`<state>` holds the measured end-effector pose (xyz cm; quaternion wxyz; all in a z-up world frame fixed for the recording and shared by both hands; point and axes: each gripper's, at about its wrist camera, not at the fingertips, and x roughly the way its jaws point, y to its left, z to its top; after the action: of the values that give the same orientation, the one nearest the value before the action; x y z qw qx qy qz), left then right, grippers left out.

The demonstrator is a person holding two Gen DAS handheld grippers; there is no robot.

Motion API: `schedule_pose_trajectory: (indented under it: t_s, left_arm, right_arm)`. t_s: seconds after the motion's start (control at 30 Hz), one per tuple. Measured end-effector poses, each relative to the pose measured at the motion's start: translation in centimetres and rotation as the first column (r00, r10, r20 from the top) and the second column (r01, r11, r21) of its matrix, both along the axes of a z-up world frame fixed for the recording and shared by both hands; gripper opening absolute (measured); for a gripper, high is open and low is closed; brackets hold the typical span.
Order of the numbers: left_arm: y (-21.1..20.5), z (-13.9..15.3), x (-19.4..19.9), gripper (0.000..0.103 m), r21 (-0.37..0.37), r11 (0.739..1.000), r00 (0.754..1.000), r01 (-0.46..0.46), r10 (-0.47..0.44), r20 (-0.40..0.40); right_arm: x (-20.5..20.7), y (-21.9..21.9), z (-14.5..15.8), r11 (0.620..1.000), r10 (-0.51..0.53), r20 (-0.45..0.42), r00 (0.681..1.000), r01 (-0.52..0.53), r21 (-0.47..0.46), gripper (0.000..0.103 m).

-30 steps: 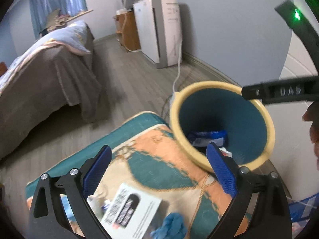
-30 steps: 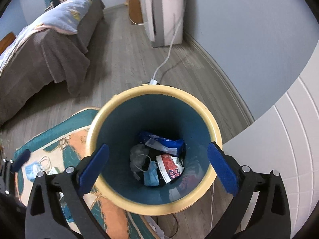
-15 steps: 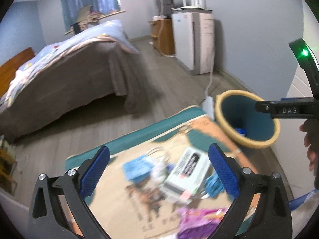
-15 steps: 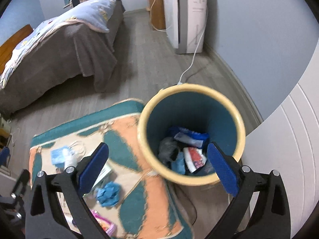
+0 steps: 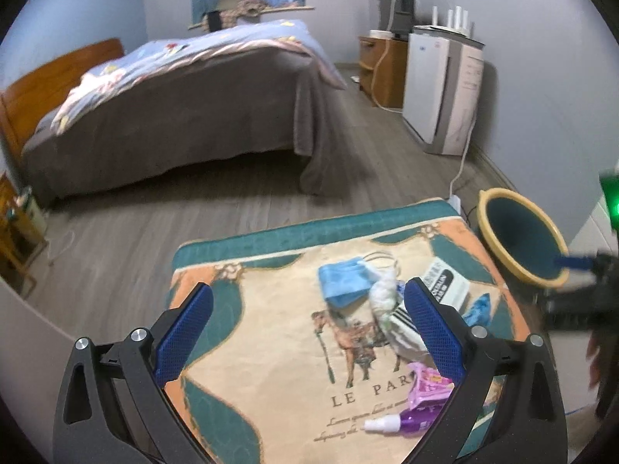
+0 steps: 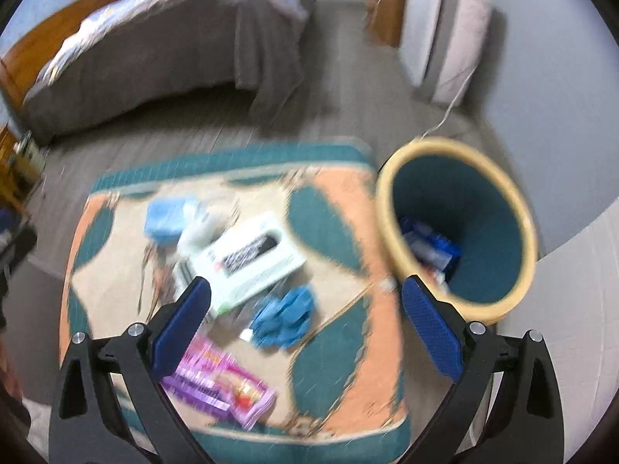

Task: Collect trash
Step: 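Move both tools back toward the remaining trash on the cushion, then grasp the blue face mask with the left tool while the right tool grasps the blue glove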

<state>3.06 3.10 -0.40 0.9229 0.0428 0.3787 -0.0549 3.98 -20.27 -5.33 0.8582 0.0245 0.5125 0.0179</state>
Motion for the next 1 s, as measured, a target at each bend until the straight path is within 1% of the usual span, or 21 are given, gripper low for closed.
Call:
schedule_pose_trajectory:
  t_s: [0.07, 0.17, 0.3, 0.37, 0.4, 0.47, 0.53, 0.57, 0.67, 0.77, 0.87, 0.97, 1.0]
  left_arm:
    - [0.8, 0.1, 0.1, 0.098, -0.008, 1.000, 1.000, -0.017, 0.017, 0.004]
    - [1.6, 0.1, 0.3, 0.098, 0.001, 0.999, 0.999, -0.041, 0.041, 0.010]
    - [2.1, -0.4, 0.6, 0.098, -0.016, 0.999, 0.999, -0.040, 0.040, -0.020]
    - [2.0, -0.7, 0.6, 0.098, -0.002, 1.000, 0.999, -0.030, 0.030, -0.025]
    - [1.8, -0.9, 0.7, 0.098, 0.019, 1.000, 0.999, -0.020, 0.021, -0.025]
    - [1.6, -1.2, 0.8, 0.098, 0.041, 0.999, 0.999, -0.013, 0.015, -0.028]
    - [1.7, -1.6, 1.1, 0.098, 0.039, 0.999, 0.999, -0.016, 0.017, -0.042]
    - [1.7, -1.8, 1.3, 0.098, 0.034, 0.999, 0.999, -0.019, 0.021, -0.049]
    - [1.7, -2.4, 2.0, 0.098, 0.038, 0.999, 0.997, -0.028, 0.030, -0.067]
    - [1.4, -3.1, 2.5, 0.098, 0.061, 0.998, 0.997, -0.018, 0.023, -0.078]
    - [0.8, -3.6, 2.8, 0.098, 0.091, 0.996, 0.997, 0.009, -0.001, -0.081]
    - [0.3, -4.1, 3.1, 0.098, 0.142, 0.989, 0.996, 0.033, -0.021, -0.085]
    - [0.2, -4.1, 3.1, 0.098, 0.143, 0.989, 0.996, 0.033, -0.021, -0.085]
  right_arm:
    - [-0.3, 0.7, -0.7, 0.999, 0.009, -0.013, 1.000, -0.008, 0.036, 0.097]
    - [-0.7, 1.7, -1.9, 1.000, 0.009, -0.015, 1.000, -0.009, 0.001, 0.097]
    - [0.0, 0.4, -3.2, 0.997, -0.067, -0.048, 0.997, 0.066, -0.027, 0.097]
    - [0.4, -0.4, -3.6, 0.994, -0.105, -0.064, 0.992, 0.104, -0.018, 0.097]
    - [0.6, -0.8, -3.9, 0.993, -0.120, -0.076, 0.990, 0.120, -0.007, 0.097]
    - [1.0, -1.0, -4.5, 0.991, -0.132, -0.091, 0.987, 0.133, 0.003, 0.096]
    - [1.5, -0.9, -5.2, 0.992, -0.127, -0.107, 0.986, 0.128, -0.005, 0.089]
    - [1.7, -0.9, -5.5, 0.992, -0.124, -0.113, 0.986, 0.125, -0.004, 0.084]
    - [2.2, -0.8, -6.8, 0.992, -0.121, -0.150, 0.981, 0.126, 0.026, 0.075]
    - [2.9, -0.6, -8.1, 0.990, -0.111, -0.183, 0.977, 0.124, 0.063, 0.067]
    - [3.3, -0.6, -9.1, 0.985, -0.098, -0.220, 0.970, 0.126, 0.114, 0.046]
    - [3.2, -0.6, -8.3, 0.988, -0.087, -0.220, 0.972, 0.112, 0.105, 0.042]
    - [3.3, -0.5, -7.6, 0.990, -0.084, -0.222, 0.971, 0.106, 0.090, 0.042]
